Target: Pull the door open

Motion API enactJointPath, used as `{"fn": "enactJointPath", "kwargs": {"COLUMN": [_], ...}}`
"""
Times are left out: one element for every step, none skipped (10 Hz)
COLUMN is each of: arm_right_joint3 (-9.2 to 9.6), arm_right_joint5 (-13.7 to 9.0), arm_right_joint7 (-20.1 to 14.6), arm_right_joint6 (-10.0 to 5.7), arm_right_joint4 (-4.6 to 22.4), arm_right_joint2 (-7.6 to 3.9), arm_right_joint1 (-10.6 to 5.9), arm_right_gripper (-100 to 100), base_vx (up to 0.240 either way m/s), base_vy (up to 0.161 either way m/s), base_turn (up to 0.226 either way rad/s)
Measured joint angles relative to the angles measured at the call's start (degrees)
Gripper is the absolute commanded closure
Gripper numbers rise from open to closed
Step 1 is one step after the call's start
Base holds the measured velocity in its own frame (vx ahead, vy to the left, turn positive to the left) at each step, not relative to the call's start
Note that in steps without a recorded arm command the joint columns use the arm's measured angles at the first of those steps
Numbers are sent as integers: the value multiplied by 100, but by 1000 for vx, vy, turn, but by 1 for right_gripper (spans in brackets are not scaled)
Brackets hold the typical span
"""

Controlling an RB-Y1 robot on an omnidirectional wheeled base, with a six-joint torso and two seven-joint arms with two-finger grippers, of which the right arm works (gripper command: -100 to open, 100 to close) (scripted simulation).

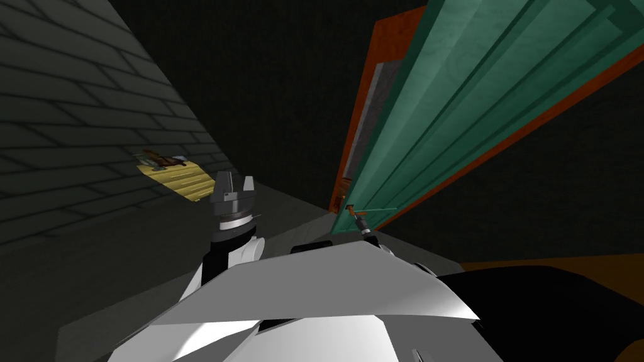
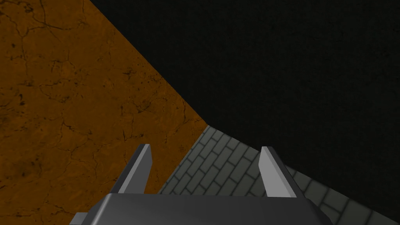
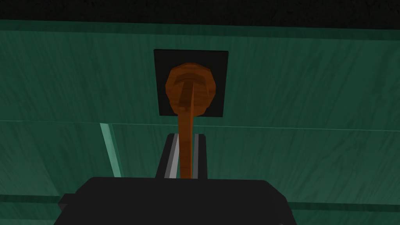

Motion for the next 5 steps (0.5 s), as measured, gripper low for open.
{"fn": "enactJointPath", "kwargs": {"arm_right_joint3": [26, 51, 74, 82, 88], "arm_right_joint5": [12, 28, 41, 44, 49], "arm_right_joint7": [-49, -76, -109, -131, -133], "arm_right_joint6": [-8, -132, -307, -327, -317], "arm_right_joint4": [-166, 15, 223, 139, 123], "arm_right_joint2": [-52, -60, -87, -110, -107], "arm_right_joint1": [158, 103, 58, 133, 146], "arm_right_gripper": [100, 100, 100, 100, 100], "base_vx": [-111, -94, -82, -31, -179], "base_vy": [-36, -31, -22, -4, -62], "base_turn": [49, 87, 47, 8, 161]}}
